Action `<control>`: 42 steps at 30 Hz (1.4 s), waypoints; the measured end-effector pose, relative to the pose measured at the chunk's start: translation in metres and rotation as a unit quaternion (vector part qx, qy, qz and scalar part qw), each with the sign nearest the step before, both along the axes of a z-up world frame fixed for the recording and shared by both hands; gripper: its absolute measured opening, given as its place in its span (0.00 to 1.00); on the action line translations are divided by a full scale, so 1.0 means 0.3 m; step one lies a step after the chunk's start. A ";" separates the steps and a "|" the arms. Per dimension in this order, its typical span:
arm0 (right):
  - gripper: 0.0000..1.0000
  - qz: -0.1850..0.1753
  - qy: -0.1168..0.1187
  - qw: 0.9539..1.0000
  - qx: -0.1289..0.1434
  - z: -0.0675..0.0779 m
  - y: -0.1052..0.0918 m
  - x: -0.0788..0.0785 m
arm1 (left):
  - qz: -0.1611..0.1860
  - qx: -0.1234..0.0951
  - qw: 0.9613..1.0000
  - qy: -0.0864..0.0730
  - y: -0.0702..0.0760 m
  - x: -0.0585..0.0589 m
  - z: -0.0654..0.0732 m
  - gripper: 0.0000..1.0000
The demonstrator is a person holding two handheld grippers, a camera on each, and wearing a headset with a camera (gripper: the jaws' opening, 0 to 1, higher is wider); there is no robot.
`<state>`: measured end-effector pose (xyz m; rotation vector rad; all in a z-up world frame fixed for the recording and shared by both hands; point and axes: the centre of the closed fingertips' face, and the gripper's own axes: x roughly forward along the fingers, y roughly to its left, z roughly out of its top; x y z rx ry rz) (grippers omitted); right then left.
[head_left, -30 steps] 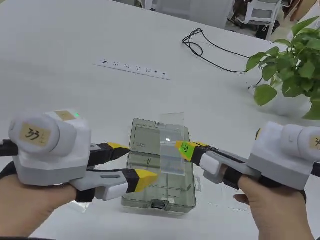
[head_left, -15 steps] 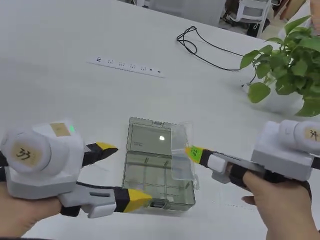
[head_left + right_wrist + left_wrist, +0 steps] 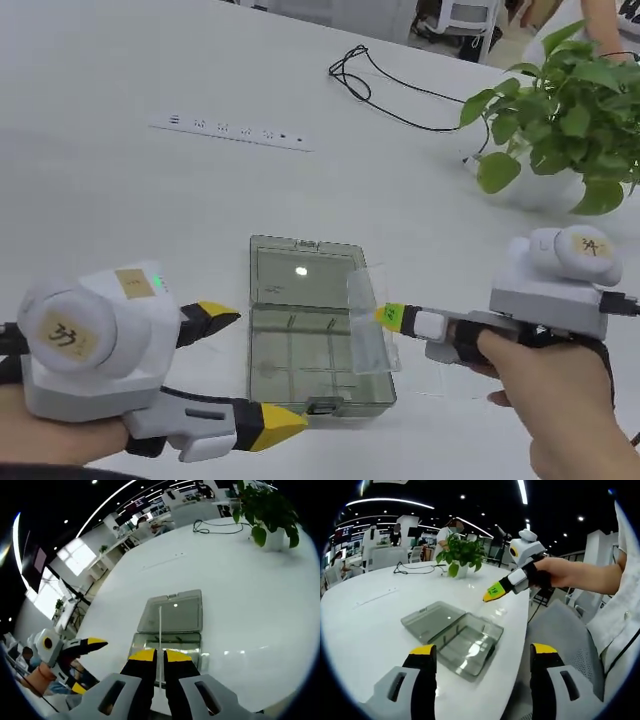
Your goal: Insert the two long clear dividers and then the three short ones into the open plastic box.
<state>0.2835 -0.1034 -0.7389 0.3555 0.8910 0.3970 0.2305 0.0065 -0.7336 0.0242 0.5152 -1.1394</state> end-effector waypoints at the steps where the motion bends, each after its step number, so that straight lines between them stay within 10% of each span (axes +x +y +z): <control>1: 0.07 -0.005 0.008 1.000 0.001 -0.014 0.000 -0.006 | -0.003 0.000 1.000 0.003 0.001 -0.001 -0.005 0.77; 27: 0.06 -0.015 0.101 0.994 -0.049 -0.161 0.002 -0.025 | -0.028 -0.021 0.999 0.018 -0.013 0.004 -0.041 0.75; 42: 0.06 -0.013 0.116 0.992 -0.053 -0.181 0.006 -0.016 | -0.022 -0.028 0.999 0.026 -0.011 0.016 -0.044 0.73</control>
